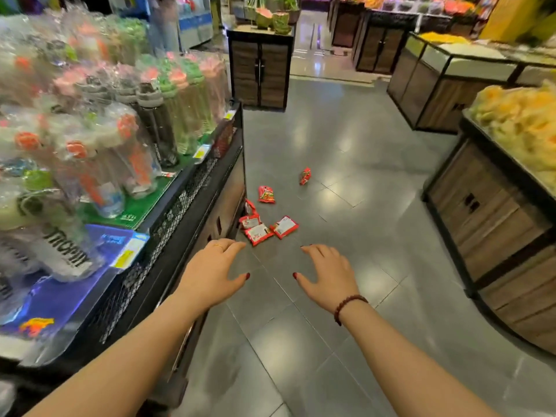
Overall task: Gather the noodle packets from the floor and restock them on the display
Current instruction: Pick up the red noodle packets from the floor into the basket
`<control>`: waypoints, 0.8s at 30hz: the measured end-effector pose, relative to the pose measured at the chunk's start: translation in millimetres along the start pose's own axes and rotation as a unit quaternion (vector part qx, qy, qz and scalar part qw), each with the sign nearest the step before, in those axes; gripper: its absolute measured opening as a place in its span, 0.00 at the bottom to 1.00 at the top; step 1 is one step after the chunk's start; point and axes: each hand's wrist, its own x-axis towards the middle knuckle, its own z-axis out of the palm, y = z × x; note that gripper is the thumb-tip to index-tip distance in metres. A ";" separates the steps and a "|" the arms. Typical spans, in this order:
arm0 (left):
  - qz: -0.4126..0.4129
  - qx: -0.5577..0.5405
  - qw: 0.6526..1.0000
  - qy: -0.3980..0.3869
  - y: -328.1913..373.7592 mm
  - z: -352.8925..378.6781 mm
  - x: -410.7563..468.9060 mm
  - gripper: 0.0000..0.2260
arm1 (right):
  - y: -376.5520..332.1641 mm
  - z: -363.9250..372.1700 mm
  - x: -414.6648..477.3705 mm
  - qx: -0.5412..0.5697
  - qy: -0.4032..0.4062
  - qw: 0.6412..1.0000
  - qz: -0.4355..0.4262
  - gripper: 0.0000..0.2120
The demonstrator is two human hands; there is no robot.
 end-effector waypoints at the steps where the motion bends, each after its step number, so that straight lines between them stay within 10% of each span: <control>1: 0.003 0.002 1.000 -0.006 -5.1 2.3 16.8 0.29 | 3.4 -0.1 15.2 0.005 0.001 1.000 0.005 0.27; 24: -0.089 -0.053 0.993 -0.050 -69.0 78.2 443.3 0.29 | 185.6 8.0 469.7 0.027 -0.068 0.997 -0.040 0.25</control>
